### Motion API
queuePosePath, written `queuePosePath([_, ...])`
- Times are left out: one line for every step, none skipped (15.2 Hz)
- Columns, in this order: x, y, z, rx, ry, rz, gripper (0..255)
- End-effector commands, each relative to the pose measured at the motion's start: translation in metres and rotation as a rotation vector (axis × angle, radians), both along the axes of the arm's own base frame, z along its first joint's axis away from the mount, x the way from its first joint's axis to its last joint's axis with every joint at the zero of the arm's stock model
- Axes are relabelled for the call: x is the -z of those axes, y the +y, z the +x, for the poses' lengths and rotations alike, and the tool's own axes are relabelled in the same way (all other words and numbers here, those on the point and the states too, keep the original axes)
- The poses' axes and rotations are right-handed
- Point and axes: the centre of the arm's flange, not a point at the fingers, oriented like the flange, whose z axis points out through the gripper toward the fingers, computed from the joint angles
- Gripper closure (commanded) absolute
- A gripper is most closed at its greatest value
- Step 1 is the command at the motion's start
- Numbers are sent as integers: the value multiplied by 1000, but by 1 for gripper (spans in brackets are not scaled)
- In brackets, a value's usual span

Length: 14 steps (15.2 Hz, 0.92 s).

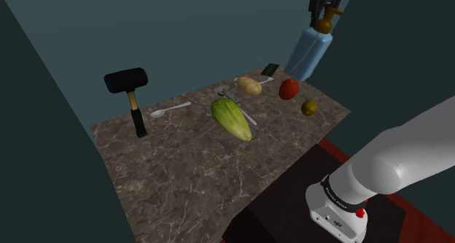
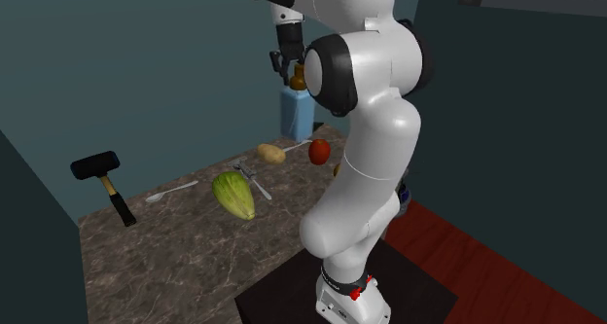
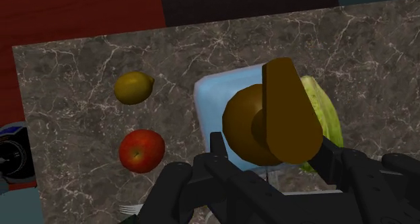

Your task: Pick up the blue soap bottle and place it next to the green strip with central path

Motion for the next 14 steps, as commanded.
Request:
queuePosePath([12, -27, 6, -1, -1, 0, 255])
queuePosePath([17, -38, 7, -1, -1, 0, 255])
queuePosePath([23, -50, 8, -1, -1, 0, 255])
queuePosePath([29, -62, 9, -1, -1, 0, 255])
queuePosePath([35, -74, 11, -1, -1, 0, 255])
queuePosePath([41, -85, 12, -1, -1, 0, 255])
queuePosePath([47, -97, 13, -1, -1, 0, 255])
queuePosePath([53, -109, 14, -1, -1, 0, 255])
queuePosePath([59, -121, 15, -1, -1, 0, 255])
queuePosePath([65, -132, 17, -1, -1, 0, 255])
queuePosePath([71, -144, 18, -1, -1, 0, 255])
queuePosePath([77, -156, 19, -1, -1, 0, 255])
queuePosePath([82, -168, 20, -1, -1, 0, 255])
queuePosePath([88, -179, 22, -1, -1, 0, 255])
